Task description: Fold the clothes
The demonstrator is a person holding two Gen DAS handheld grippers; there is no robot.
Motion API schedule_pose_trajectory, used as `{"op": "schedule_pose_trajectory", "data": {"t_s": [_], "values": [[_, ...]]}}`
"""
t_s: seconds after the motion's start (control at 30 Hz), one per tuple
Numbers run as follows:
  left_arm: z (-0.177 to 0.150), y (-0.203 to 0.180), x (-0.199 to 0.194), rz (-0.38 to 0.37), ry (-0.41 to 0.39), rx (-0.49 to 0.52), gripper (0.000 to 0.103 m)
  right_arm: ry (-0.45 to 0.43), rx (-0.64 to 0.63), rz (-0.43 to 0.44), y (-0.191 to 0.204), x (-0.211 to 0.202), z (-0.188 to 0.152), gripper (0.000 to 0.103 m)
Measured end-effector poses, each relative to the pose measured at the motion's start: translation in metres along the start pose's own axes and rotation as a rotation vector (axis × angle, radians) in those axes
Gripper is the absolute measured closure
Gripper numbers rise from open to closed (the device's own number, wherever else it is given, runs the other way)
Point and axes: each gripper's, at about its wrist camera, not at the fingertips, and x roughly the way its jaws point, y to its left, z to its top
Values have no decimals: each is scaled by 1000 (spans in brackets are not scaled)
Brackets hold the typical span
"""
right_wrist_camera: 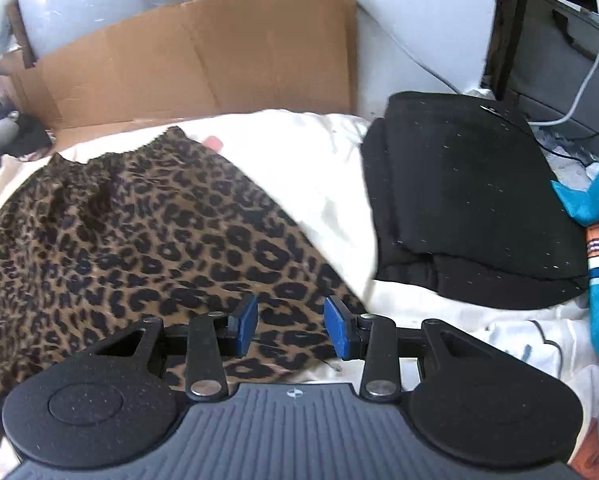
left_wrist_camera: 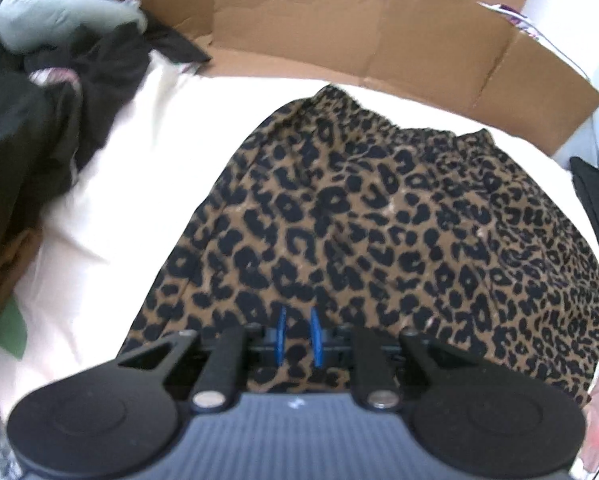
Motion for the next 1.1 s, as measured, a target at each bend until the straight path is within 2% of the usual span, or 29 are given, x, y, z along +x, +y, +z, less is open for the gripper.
{"op": "schedule_pose_trajectory", "data": {"t_s": [0.23, 0.4, 0.5, 0.67, 0.8, 0.9, 1.0, 1.1], "values": [[27, -22, 24, -49, -34, 34, 88, -1, -55, 66, 33, 31, 24, 59], [50, -27, 53, -46, -55, 53, 88, -16, -86, 95, 57, 71, 59, 59], [59, -28, 71, -42, -54, 68, 84, -24, -107, 118, 71, 94, 80, 59], [72, -28, 91, -25, -44, 98, 84, -5, -133, 140, 85, 128, 102, 59], [77, -22, 104, -9, -30, 97, 84, 31, -156, 123, 88, 153, 107, 59], [76, -17, 113, -1, -18, 89, 85, 52, -179, 48, 82, 166, 104, 60], [72, -16, 114, 3, -26, 105, 89, 57, -187, 47, 74, 170, 103, 62], [74, -15, 112, 12, -29, 100, 92, 57, -233, 8, 76, 172, 103, 63]]}}
